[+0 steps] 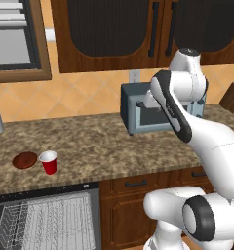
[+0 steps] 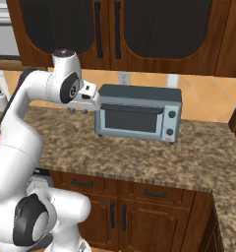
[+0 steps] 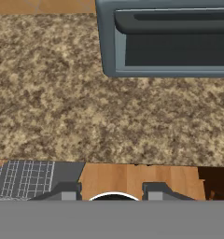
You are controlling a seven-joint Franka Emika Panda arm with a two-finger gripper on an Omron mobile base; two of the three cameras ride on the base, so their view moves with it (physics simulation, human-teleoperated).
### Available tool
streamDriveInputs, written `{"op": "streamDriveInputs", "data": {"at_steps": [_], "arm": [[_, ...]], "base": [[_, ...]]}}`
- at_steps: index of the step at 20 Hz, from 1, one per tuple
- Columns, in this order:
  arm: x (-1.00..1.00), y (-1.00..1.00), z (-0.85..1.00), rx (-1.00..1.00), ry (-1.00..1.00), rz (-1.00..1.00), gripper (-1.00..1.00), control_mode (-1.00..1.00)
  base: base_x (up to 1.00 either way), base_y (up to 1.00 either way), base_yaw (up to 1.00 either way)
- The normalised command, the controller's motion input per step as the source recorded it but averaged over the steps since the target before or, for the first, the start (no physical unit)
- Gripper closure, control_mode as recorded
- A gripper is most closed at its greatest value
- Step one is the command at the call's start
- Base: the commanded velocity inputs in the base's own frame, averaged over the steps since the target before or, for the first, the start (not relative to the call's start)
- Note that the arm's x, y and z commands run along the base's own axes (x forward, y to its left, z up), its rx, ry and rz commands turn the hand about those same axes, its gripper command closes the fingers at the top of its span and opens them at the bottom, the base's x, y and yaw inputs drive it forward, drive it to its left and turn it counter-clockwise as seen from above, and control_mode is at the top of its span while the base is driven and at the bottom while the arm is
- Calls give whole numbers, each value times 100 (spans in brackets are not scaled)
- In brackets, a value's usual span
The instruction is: Pick up the cup and bowl from the counter, place them in the dishwasher, and close the dishwasher door.
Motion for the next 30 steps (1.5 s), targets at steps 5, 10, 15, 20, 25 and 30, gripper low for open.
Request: {"op": "streamDriveInputs", "data": {"at_steps": [5, 10, 15, 20, 25, 30], "arm": [[-22, 0, 0, 0, 0, 0, -100, -100], [-7, 44, -8, 0, 0, 0, -100, -100], [8, 79, -15, 0, 0, 1, -100, -100], [5, 83, -22, 0, 3, 10, -100, -100], [3, 79, -38, 0, 3, 6, -100, -100], [9, 82, -40, 0, 10, 6, -100, -100]], "base": [[0, 0, 0], [0, 0, 0], [0, 0, 0], [0, 0, 0], [0, 0, 0], [0, 0, 0]]}}
